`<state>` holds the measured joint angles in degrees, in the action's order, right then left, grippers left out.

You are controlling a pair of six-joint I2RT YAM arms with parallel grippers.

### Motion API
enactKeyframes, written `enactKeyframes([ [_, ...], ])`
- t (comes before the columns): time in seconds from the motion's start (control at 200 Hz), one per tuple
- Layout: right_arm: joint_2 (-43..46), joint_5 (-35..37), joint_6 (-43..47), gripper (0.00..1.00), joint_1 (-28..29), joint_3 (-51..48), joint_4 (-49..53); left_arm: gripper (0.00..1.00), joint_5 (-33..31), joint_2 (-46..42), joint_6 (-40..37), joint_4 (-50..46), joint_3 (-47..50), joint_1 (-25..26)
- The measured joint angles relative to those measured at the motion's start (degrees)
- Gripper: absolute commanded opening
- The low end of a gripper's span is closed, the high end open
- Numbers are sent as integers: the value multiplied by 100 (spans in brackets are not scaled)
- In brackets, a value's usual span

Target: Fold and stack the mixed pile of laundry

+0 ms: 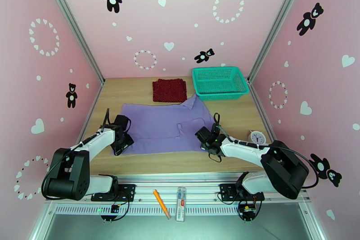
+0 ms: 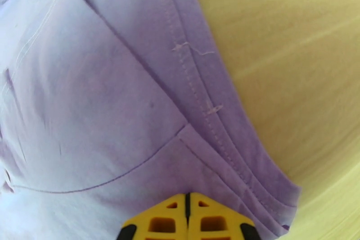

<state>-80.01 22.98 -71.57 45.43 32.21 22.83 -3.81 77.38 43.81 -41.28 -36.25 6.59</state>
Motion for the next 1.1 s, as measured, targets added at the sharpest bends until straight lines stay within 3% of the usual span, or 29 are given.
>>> enactKeyframes([
  [0.335, 546, 214, -785, 0, 737, -328, 533, 58, 101, -584, 90, -205, 367, 0],
  [0.485, 802, 127, -885, 2, 710, -439, 754, 70, 149, -588, 122, -313, 330, 0],
  [0.646, 1067, -9, -850, 21, 667, -555, 850, 77, 131, -531, 94, -761, -94, 15],
  [0.786, 1325, -205, -588, 39, 658, -442, 1541, 80, -37, -459, 59, -1069, -907, 31],
  [0.956, 1757, -240, 151, 68, 448, 435, 2439, 78, -247, -251, -129, -1379, -1961, -70],
  [1.101, 1759, -343, 1478, 74, -170, 1591, 2629, 73, -262, 514, -424, -1534, -2964, -413],
])
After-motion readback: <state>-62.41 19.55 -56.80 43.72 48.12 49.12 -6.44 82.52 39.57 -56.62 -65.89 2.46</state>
